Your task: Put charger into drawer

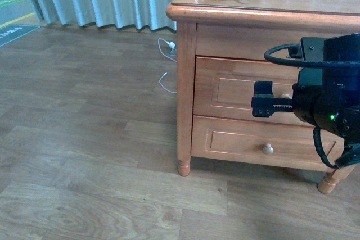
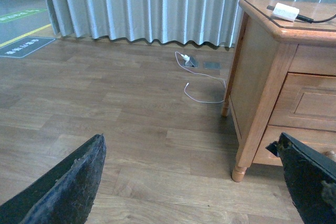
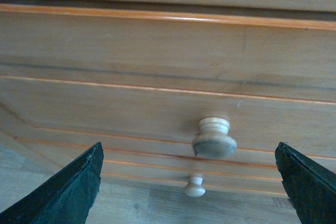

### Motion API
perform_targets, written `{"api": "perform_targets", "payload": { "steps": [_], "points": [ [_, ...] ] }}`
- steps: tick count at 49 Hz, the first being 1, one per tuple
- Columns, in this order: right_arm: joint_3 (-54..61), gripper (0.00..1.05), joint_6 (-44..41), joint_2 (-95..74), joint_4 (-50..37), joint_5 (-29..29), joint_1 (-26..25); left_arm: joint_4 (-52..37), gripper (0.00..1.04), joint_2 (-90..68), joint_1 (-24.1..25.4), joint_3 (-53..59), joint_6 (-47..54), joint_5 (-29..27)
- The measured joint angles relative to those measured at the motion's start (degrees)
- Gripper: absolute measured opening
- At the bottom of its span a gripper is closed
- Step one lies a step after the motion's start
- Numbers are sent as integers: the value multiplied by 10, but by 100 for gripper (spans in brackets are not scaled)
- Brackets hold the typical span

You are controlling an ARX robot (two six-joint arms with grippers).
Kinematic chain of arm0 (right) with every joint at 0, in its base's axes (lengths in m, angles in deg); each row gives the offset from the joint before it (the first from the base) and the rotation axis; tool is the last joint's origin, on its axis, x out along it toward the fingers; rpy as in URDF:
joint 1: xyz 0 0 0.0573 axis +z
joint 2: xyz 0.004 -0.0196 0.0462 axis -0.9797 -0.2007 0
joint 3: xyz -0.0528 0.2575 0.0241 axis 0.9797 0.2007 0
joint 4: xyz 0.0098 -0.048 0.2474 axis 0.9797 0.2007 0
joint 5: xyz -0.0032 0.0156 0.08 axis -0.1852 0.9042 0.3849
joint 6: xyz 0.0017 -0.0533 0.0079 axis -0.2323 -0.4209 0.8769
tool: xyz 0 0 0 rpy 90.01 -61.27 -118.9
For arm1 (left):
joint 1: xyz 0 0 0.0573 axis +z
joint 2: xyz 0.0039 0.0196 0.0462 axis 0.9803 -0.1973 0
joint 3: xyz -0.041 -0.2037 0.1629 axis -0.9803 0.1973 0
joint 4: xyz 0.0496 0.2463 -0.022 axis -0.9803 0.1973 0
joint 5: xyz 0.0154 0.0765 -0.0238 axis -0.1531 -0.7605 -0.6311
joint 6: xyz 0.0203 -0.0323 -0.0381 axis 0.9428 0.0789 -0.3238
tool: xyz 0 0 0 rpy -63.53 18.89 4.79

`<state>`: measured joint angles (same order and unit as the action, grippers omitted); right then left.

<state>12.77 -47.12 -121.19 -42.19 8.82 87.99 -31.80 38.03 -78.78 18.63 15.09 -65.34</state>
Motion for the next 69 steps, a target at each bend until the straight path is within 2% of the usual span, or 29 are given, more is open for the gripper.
{"api": "perform_targets", "payload": {
  "steps": [11,39,45,53,57,69],
  "points": [
    [-33,97,6,-35,5,-9,-14,0,99,0,0,0,0,0],
    [-45,96,6,-52,7,-17,-1,0,99,0,0,0,0,0],
    [-45,73,6,-53,4,-24,0,0,99,0,0,0,0,0],
    [-45,38,6,-53,0,-28,-1,0,99,0,0,0,0,0],
    [-45,26,5,-53,0,-28,-1,0,99,0,0,0,0,0],
    [-37,23,6,-47,0,-17,-2,0,99,0,0,0,0,0]
  ]
}}
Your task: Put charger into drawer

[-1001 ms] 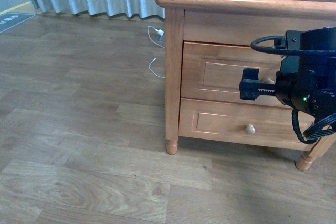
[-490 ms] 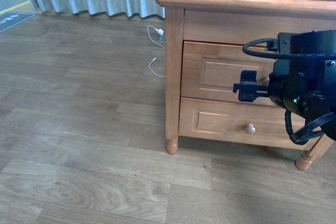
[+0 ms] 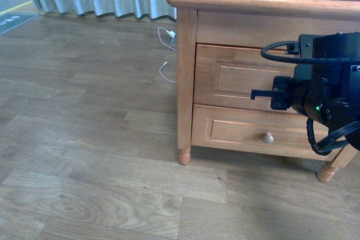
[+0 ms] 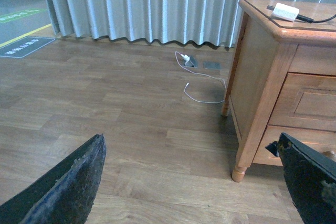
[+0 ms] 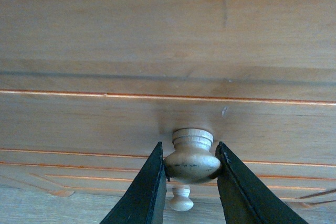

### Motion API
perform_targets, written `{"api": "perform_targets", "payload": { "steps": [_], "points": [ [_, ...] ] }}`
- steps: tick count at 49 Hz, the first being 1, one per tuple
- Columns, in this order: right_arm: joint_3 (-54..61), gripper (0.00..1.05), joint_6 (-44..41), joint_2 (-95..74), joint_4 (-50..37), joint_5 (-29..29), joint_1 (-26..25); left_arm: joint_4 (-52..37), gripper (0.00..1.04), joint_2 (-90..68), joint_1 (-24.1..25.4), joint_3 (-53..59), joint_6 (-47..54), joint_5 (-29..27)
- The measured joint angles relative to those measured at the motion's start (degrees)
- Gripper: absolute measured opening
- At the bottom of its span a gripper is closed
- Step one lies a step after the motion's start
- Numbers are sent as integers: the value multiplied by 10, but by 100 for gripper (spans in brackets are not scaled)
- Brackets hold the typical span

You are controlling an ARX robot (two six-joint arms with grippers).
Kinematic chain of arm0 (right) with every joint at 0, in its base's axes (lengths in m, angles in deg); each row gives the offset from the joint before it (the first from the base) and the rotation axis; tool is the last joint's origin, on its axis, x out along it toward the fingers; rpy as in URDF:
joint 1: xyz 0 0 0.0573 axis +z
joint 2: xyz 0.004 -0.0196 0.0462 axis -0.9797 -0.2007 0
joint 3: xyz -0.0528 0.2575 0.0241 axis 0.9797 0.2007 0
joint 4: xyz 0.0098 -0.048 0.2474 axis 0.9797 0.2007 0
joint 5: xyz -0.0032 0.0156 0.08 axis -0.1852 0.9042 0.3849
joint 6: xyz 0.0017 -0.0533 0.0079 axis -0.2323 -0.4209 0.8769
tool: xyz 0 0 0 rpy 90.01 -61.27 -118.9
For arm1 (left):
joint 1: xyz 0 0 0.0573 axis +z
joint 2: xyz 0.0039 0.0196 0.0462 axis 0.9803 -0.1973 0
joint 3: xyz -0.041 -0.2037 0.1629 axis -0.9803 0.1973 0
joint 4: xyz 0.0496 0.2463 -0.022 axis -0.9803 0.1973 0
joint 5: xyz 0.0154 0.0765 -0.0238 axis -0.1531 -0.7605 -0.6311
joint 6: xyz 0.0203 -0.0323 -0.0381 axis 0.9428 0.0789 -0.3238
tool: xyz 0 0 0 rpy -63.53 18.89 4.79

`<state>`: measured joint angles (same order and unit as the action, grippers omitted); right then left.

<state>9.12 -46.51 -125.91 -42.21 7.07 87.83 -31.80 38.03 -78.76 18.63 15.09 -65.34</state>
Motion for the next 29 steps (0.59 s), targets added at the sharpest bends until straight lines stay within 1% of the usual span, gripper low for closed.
{"api": "perform_targets", "payload": {
  "steps": [11,28,29],
  "points": [
    [48,23,20,44,23,22,-2,0,99,0,0,0,0,0],
    [199,23,54,173,83,33,15,0,99,0,0,0,0,0],
    [257,23,69,232,119,63,23,0,99,0,0,0,0,0]
  ]
}}
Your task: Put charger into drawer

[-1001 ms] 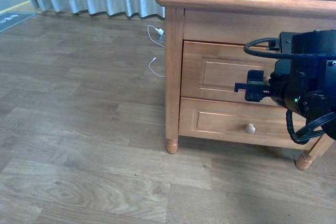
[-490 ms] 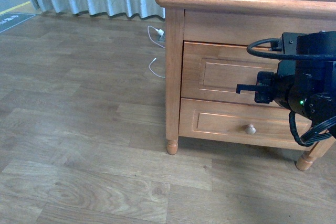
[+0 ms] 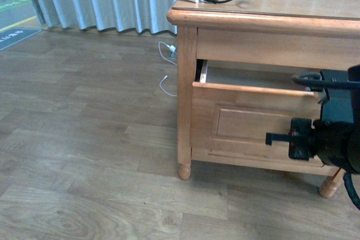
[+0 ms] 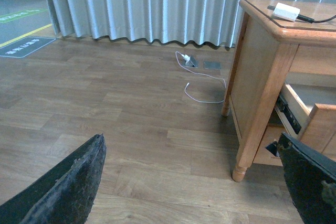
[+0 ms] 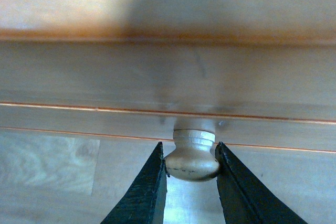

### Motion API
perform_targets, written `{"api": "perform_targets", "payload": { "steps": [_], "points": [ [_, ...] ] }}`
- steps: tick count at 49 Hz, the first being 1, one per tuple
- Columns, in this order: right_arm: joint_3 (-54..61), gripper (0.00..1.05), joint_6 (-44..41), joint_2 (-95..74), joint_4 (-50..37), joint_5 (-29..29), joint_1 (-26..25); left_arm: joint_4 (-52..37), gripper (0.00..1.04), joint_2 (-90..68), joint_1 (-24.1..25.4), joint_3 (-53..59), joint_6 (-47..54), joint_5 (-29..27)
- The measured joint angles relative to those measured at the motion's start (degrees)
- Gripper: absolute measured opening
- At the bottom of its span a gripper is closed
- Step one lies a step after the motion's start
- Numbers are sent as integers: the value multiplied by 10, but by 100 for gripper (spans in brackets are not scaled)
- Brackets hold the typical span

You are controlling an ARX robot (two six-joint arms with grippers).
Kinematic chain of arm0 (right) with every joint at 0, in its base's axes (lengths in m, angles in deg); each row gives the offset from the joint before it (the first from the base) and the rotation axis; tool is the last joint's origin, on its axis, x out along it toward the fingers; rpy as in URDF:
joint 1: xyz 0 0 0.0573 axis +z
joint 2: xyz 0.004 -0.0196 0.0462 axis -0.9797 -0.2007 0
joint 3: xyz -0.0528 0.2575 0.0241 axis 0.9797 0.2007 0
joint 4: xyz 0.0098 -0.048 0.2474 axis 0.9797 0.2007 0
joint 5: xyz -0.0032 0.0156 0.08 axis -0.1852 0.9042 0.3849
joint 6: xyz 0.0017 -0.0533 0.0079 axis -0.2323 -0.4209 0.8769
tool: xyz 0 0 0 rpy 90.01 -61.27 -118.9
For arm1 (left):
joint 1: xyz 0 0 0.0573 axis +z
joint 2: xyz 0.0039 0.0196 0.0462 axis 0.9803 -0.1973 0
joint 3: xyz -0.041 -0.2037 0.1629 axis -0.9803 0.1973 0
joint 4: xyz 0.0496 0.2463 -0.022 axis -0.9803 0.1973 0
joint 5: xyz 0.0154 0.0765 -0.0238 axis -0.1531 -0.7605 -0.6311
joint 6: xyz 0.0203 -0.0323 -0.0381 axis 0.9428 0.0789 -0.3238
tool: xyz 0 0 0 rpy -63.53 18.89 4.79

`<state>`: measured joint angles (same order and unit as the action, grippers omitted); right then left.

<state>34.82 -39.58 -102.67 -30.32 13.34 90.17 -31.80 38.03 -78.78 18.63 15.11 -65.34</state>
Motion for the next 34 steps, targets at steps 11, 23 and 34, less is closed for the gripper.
{"api": "perform_targets", "payload": {
  "steps": [11,23,34],
  "points": [
    [100,23,13,93,22,29,15,0,99,0,0,0,0,0],
    [148,42,22,167,25,17,31,0,99,0,0,0,0,0],
    [155,83,31,327,136,31,30,0,99,0,0,0,0,0]
  ]
}}
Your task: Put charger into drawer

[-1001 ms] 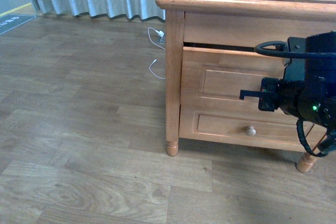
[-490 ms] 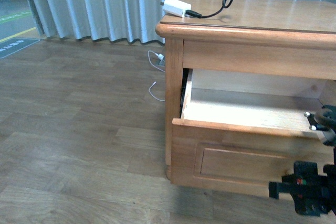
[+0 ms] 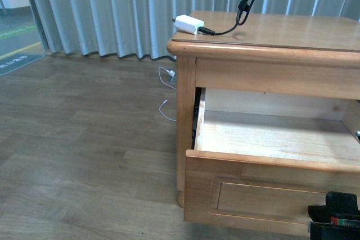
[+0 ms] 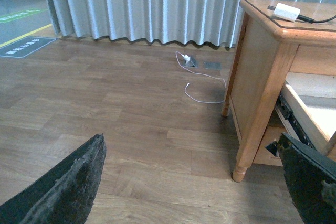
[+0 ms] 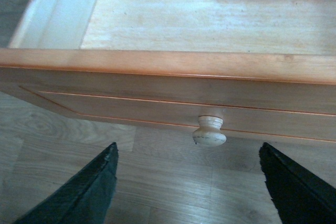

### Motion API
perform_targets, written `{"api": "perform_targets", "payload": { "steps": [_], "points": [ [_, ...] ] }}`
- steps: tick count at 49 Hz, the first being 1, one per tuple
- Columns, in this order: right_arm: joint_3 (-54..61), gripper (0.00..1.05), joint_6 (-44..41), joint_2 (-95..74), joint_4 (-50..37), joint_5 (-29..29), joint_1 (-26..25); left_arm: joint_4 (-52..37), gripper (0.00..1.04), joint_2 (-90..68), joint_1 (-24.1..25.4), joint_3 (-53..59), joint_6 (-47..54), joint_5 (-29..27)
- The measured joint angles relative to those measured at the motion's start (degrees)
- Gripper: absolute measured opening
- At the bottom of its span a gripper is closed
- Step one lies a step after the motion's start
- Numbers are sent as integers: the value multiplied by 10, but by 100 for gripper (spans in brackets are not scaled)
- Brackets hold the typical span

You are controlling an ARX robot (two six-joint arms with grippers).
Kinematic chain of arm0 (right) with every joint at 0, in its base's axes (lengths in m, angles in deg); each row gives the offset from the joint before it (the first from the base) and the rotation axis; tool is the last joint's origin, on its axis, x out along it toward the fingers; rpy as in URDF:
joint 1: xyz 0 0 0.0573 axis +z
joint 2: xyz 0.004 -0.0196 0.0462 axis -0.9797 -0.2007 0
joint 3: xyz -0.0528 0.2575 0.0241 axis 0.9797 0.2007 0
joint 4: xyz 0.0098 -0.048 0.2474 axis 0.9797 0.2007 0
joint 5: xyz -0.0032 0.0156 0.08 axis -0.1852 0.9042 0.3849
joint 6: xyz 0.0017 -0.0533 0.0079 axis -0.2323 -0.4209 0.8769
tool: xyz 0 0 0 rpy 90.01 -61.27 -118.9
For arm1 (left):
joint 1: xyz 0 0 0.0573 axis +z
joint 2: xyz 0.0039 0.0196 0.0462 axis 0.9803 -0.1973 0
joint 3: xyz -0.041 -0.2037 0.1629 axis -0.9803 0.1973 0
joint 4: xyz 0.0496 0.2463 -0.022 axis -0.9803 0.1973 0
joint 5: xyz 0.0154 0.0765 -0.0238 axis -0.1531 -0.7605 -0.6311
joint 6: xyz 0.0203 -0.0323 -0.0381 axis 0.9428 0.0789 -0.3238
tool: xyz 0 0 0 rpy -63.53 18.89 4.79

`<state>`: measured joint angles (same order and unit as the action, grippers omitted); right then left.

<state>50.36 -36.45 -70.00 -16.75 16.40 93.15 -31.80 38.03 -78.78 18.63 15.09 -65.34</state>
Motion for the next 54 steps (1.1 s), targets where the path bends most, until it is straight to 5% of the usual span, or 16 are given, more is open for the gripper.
{"api": "perform_targets", "payload": {
  "steps": [6,21,33,41,54],
  "points": [
    [0,99,-6,105,70,11,-12,0,99,0,0,0,0,0],
    [7,97,-86,394,263,86,-63,0,99,0,0,0,0,0],
    [29,97,-113,577,404,155,-169,0,99,0,0,0,0,0],
    [54,97,-120,612,405,167,-223,0,99,0,0,0,0,0],
    [56,97,-121,613,405,169,-228,0,99,0,0,0,0,0]
  ]
}}
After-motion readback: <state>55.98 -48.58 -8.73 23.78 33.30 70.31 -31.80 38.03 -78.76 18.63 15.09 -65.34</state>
